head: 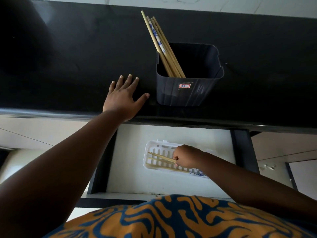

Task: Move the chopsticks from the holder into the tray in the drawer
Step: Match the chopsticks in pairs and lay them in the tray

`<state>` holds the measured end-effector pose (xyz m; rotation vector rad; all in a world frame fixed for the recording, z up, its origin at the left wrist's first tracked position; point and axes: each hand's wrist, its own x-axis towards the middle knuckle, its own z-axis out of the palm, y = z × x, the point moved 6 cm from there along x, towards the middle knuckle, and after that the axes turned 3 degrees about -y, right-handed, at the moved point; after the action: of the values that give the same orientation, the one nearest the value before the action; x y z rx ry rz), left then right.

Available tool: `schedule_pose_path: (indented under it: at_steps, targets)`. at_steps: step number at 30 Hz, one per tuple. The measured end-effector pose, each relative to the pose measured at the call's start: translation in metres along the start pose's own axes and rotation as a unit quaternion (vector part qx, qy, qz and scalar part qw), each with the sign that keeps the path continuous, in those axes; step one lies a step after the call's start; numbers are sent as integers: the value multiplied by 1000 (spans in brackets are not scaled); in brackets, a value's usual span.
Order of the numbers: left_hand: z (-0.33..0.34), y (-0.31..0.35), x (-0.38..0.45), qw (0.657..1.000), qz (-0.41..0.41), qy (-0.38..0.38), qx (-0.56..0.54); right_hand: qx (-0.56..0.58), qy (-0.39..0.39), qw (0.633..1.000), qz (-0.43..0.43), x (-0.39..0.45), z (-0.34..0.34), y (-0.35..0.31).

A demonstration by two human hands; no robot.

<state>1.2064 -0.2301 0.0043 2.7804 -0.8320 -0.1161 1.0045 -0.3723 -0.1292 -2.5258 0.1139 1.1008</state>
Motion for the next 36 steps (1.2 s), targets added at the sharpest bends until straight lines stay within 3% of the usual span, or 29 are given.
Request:
schedule_pose_path:
  at_steps: [10,23,27,31,34,36]
  targets:
    - [-1,1,-1,1000,0,-4,3,-13,15,1000,4,0,16,1]
    - [1,0,0,1000,1,-3,1,-88,106,990,-25,-7,15,-2]
    - [1,0,0,1000,3,-3,2,-51,112,992,0,-20,1,-5]
    - [3,-2,2,1000,4,0,3,47,110,993,-10,-55,-57,-32]
    - [5,-3,1,1000,4,-1,11,170,20,980,-102,-104,-115,-71]
    - [5,-3,1,1000,4,0,13,269,25,942,-199,-144,-168,-95]
